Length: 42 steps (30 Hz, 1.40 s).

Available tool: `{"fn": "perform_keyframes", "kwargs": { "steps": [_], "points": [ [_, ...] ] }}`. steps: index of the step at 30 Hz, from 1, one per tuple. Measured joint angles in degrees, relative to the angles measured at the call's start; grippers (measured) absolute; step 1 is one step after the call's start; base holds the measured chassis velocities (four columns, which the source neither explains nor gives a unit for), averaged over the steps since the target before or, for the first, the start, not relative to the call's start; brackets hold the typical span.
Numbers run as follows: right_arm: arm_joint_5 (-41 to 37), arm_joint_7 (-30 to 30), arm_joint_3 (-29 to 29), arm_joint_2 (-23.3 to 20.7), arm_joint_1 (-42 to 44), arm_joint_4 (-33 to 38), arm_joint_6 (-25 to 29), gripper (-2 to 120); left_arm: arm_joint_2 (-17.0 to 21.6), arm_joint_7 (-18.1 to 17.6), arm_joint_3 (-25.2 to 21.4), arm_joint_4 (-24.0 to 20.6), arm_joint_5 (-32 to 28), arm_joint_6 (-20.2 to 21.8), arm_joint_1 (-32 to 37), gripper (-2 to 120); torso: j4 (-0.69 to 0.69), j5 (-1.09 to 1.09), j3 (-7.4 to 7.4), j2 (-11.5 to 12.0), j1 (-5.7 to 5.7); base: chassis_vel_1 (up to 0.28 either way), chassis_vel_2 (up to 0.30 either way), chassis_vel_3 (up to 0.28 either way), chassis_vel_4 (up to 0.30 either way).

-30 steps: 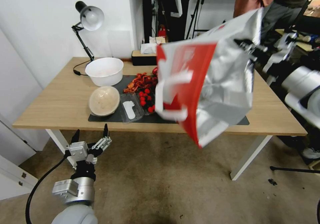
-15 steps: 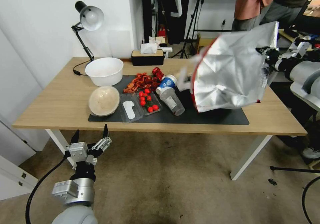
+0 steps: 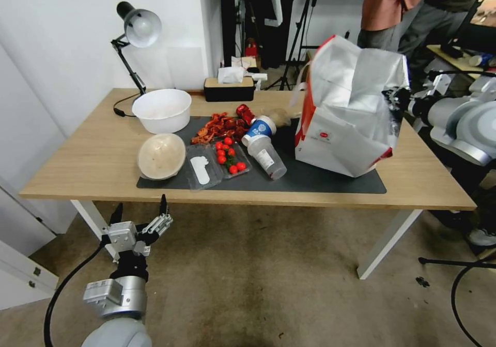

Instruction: Pick up the food delivery bag from the floor and place it on the table.

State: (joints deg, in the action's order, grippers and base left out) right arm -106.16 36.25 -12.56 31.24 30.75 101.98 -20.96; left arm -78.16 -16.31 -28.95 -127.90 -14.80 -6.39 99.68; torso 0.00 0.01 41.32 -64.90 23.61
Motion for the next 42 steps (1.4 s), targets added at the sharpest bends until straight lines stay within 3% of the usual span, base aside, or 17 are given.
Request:
{"fn": "perform_keyframes", "kwargs": {
  "steps": [11, 15, 18, 24, 25, 26, 33, 35, 37, 42],
  "points": [
    [1.6, -2.4, 0.5, -0.5, -0.7, -1.1, -0.5, 1, 0.3, -0.2, 0.4, 0.7, -0.2, 0.1, -0.5, 100, -0.01, 0.0, 0.0, 0.0, 0.0, 0.0, 0.0, 0.0, 0.0],
    [4.1, -4.5, 0.7, -0.7, -0.6, -1.3, -0.1, 14, 0.5, -0.2, 0.5, 0.7, -0.2, 0.2, -0.4, 100, -0.01, -0.01, -0.01, 0.0, 0.0, 0.0, 0.0, 0.0, 0.0],
    [7.5, -5.9, 2.0, -0.8, -1.8, -1.7, 0.4, 31, 0.7, -0.3, 0.3, 0.4, -0.2, 0.3, -0.3, 100, 0.0, -0.01, -0.01, 0.0, 0.0, 0.0, 0.0, 0.0, 0.0],
    [11.0, -6.8, 3.4, -1.0, -2.9, -1.9, 0.6, 48, 0.6, -0.4, 0.2, -0.1, -0.2, 0.2, 0.0, 100, 0.0, -0.01, -0.01, 0.0, -0.01, 0.0, 0.0, 0.0, 0.0],
    [12.0, -7.1, 3.8, -1.1, -3.1, -1.9, 0.7, 56, 0.6, -0.5, 0.2, -0.2, -0.1, 0.2, 0.1, 100, 0.0, 0.0, -0.01, 0.0, 0.0, 0.0, 0.0, 0.0, 0.0],
    [12.0, -7.1, 3.8, -1.1, -3.1, -1.9, 0.7, 56, 0.6, -0.5, 0.2, -0.2, -0.1, 0.2, 0.1, 100, 0.0, 0.0, -0.01, 0.0, 0.0, 0.0, 0.0, 0.0, 0.0],
    [12.9, -7.6, 4.3, -1.9, -3.7, -1.5, 1.0, 86, 0.5, -0.5, 0.3, -1.5, -0.3, 0.3, 0.5, 100, 0.0, -0.01, -0.01, 0.0, 0.0, 0.0, 0.0, 0.0, 0.0],
    [13.0, -7.6, 4.3, -2.0, -3.7, -1.5, 1.0, 88, 0.5, -0.5, 0.3, -1.6, -0.4, 0.3, 0.5, 100, 0.0, -0.01, -0.01, 0.0, 0.0, 0.0, 0.0, 0.0, 0.0],
    [14.2, -8.1, 4.0, -2.6, -2.8, -1.0, 1.0, 98, 0.5, -0.6, 0.2, -1.8, -0.6, 0.6, 0.6, 100, 0.0, 0.0, -0.01, 0.0, 0.0, 0.0, 0.0, 0.0, 0.0],
    [17.3, -9.0, 3.0, -3.4, -1.3, 0.1, 1.0, 100, 0.5, -0.8, 0.3, -2.2, -0.6, 0.7, 0.6, 100, -0.01, -0.01, -0.01, 0.0, 0.0, 0.0, 0.0, 0.0, 0.0]
  ]
}}
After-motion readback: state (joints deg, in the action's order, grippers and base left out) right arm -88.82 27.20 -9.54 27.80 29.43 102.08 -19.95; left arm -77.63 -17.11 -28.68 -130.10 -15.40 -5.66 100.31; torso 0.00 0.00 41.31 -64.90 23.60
